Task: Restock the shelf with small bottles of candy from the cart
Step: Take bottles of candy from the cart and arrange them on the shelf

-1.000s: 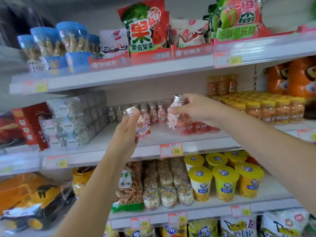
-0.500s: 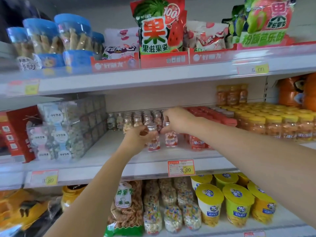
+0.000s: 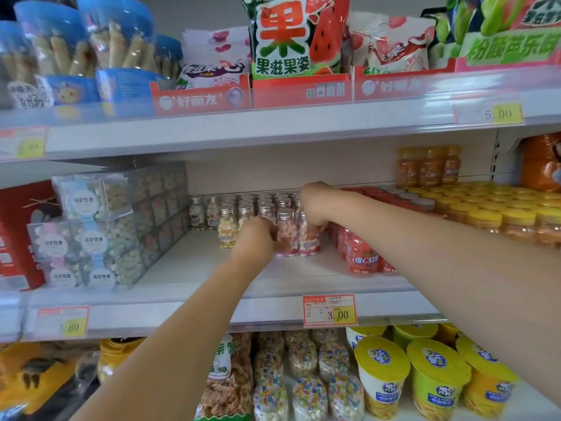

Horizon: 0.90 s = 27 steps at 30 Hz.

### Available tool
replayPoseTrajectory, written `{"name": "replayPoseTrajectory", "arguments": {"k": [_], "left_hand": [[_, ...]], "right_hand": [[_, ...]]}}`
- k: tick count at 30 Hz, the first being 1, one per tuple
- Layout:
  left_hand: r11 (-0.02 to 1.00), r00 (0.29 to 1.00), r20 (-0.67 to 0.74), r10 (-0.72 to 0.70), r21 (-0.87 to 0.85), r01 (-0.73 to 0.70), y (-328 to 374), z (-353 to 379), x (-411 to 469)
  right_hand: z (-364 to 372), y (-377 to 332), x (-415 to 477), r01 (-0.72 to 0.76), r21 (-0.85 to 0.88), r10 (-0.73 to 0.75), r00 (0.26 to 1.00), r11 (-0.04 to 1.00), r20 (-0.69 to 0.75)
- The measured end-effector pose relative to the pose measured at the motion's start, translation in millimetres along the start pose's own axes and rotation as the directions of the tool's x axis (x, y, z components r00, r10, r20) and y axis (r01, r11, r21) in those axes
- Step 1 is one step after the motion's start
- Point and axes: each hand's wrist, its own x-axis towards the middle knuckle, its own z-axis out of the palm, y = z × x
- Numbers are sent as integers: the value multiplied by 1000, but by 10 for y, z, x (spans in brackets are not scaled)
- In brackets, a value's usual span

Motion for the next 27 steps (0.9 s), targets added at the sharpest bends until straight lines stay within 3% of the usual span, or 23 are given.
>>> {"name": "replayPoseTrajectory", "arguments": {"k": [4, 9, 13, 23, 27], "left_hand": [[979, 1000, 24, -7, 204, 2, 4, 125, 219], [947, 999, -45, -17, 319, 30, -47, 207, 358], [922, 999, -35, -12, 386, 25, -62, 219, 388], [920, 997, -72, -38, 388, 63, -85, 221, 336], [920, 996, -79, -30, 388, 58, -69, 226, 300]], "right_hand": [[43, 41, 111, -61, 19, 61, 998, 998, -12], [180, 14, 305, -218, 385, 256, 965, 897, -52], [240, -11, 415, -269, 530, 343, 938, 804, -43], [317, -21, 533, -283, 588, 376, 926, 758, -38], [315, -15, 513, -283, 532, 366, 929, 798, -54]]}}
